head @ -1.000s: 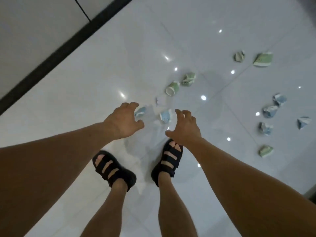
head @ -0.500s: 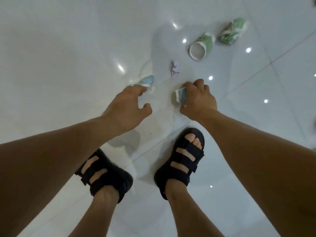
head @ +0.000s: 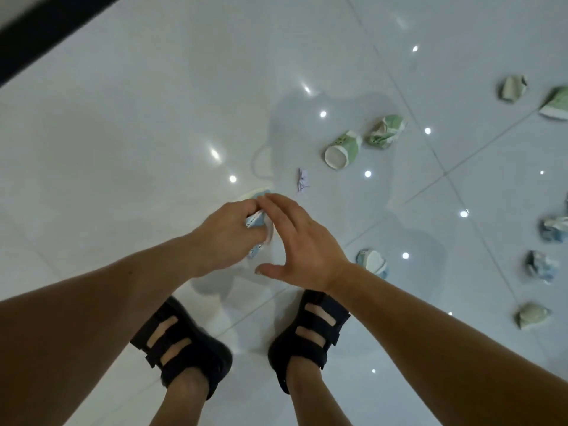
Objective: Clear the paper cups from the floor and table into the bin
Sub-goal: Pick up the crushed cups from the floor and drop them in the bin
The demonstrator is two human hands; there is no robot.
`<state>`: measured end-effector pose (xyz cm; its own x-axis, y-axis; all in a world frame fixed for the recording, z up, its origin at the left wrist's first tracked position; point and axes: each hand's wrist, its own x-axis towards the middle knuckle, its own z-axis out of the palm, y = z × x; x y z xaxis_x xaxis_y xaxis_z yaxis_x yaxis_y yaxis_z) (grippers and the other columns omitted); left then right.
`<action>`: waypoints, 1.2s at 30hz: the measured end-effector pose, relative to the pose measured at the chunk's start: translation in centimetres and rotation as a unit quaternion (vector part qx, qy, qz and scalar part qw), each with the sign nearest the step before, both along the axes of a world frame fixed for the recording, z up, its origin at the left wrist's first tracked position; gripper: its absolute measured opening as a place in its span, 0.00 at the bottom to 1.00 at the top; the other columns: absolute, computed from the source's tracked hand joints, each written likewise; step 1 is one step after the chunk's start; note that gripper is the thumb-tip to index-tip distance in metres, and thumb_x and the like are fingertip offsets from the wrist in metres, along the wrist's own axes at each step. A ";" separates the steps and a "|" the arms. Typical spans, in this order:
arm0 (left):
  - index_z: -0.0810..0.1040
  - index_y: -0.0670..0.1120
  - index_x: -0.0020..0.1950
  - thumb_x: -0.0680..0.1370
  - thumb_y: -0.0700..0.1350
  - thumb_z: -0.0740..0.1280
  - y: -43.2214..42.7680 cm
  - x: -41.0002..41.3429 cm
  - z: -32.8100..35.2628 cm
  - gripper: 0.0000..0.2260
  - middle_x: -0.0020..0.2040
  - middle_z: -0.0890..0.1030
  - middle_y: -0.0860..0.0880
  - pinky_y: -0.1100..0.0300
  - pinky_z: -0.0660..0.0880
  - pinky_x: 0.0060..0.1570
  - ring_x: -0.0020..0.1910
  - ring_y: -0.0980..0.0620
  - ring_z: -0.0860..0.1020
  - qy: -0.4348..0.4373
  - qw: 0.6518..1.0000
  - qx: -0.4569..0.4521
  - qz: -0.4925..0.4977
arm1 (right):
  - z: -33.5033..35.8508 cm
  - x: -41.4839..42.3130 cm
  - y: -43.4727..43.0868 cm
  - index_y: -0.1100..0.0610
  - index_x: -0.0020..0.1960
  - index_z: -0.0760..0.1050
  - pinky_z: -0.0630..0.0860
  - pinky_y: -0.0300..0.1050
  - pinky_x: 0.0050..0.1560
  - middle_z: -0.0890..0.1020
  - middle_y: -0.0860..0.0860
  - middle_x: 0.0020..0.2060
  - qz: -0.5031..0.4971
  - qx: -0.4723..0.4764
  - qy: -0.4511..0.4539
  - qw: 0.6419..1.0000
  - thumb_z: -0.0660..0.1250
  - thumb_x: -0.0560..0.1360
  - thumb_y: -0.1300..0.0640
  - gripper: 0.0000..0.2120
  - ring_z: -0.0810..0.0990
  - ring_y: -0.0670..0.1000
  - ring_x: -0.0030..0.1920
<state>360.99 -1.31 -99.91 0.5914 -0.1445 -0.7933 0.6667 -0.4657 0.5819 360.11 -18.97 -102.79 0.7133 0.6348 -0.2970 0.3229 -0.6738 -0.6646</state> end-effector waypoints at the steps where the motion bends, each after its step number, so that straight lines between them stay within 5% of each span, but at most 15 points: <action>1: 0.75 0.57 0.60 0.75 0.42 0.65 0.2 -0.3 -0.5 0.16 0.50 0.80 0.54 0.64 0.71 0.38 0.45 0.56 0.78 -0.010 0.999 0.033 -0.013 | -1.1 0.8 -0.6 0.55 0.79 0.50 0.76 0.50 0.57 0.60 0.56 0.75 0.030 -0.047 0.012 0.998 0.77 0.66 0.43 0.52 0.68 0.57 0.68; 5: 0.69 0.53 0.71 0.77 0.42 0.63 1.8 -2.8 -3.3 0.22 0.62 0.76 0.48 0.64 0.67 0.49 0.54 0.48 0.75 -0.016 0.988 0.144 -0.060 | -5.8 4.8 -2.7 0.50 0.79 0.48 0.74 0.53 0.57 0.56 0.55 0.75 -0.048 -0.228 0.024 0.972 0.71 0.74 0.48 0.43 0.68 0.59 0.67; 11: 0.68 0.56 0.71 0.76 0.41 0.63 3.2 -5.7 -5.9 0.23 0.63 0.74 0.46 0.53 0.71 0.61 0.59 0.44 0.74 -0.019 0.985 0.166 -0.033 | -9.9 7.5 -0.5 0.53 0.71 0.67 0.74 0.49 0.53 0.65 0.55 0.68 -0.100 -0.241 0.015 0.965 0.67 0.75 0.60 0.25 0.73 0.59 0.59; 14: 0.67 0.56 0.71 0.76 0.42 0.64 2.9 -6.0 -6.4 0.24 0.64 0.73 0.46 0.56 0.69 0.61 0.61 0.45 0.72 -0.024 0.986 0.164 -0.022 | -10.8 6.6 0.0 0.58 0.65 0.71 0.76 0.51 0.49 0.68 0.57 0.60 -0.142 -0.242 0.021 0.960 0.62 0.77 0.65 0.17 0.76 0.61 0.50; 18: 0.65 0.55 0.72 0.75 0.44 0.64 2.6 -5.2 -6.0 0.26 0.64 0.72 0.46 0.58 0.68 0.56 0.60 0.46 0.72 -0.029 0.985 0.166 -0.025 | -9.4 4.7 0.3 0.57 0.65 0.73 0.77 0.50 0.51 0.71 0.57 0.58 -0.195 -0.203 0.077 0.956 0.63 0.77 0.61 0.16 0.78 0.60 0.49; 22: 0.63 0.56 0.73 0.73 0.49 0.69 2.2 -4.2 -3.7 0.29 0.62 0.71 0.48 0.60 0.66 0.55 0.60 0.48 0.72 -0.035 0.983 0.171 -0.047 | -4.0 3.1 2.4 0.56 0.62 0.77 0.74 0.37 0.47 0.74 0.53 0.55 -0.210 -0.041 0.075 0.974 0.69 0.74 0.59 0.16 0.80 0.51 0.43; 25: 0.68 0.52 0.67 0.70 0.49 0.73 2.0 -2.9 -1.7 0.28 0.56 0.76 0.51 0.56 0.75 0.52 0.53 0.51 0.76 -0.059 0.991 0.105 -0.051 | 0.3 1.4 4.7 0.56 0.60 0.77 0.72 0.27 0.44 0.76 0.49 0.52 -0.163 0.061 0.110 0.979 0.72 0.71 0.59 0.18 0.77 0.44 0.41; 31: 0.70 0.49 0.62 0.74 0.45 0.70 3.2 -2.3 0.7 0.17 0.51 0.79 0.52 0.55 0.75 0.48 0.48 0.51 0.78 -0.087 0.988 0.081 -0.100 | 3.5 0.6 6.6 0.51 0.61 0.75 0.75 0.34 0.49 0.81 0.43 0.47 -0.253 0.051 0.222 0.940 0.73 0.72 0.53 0.19 0.80 0.41 0.46; 34: 0.68 0.53 0.59 0.76 0.44 0.67 3.9 -3.1 1.0 0.14 0.47 0.76 0.64 0.70 0.71 0.43 0.46 0.61 0.77 -0.097 0.990 0.062 -0.087 | 3.5 0.1 7.0 0.46 0.56 0.76 0.71 0.26 0.47 0.81 0.39 0.45 -0.237 0.035 0.236 0.942 0.71 0.73 0.48 0.12 0.78 0.37 0.49; 36: 0.69 0.50 0.59 0.78 0.44 0.65 4.5 -3.7 0.6 0.11 0.48 0.79 0.59 0.64 0.74 0.45 0.46 0.58 0.78 -0.094 0.990 0.061 -0.082 | 3.2 -0.3 7.2 0.43 0.53 0.76 0.69 0.24 0.46 0.81 0.36 0.44 -0.236 0.034 0.255 0.937 0.70 0.74 0.45 0.09 0.77 0.34 0.50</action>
<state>357.29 3.14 -99.29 0.7066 -0.1611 -0.6890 0.4620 -0.6325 0.6217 359.83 -11.77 -99.59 0.6960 0.3141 -0.6457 -0.3709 -0.6127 -0.6979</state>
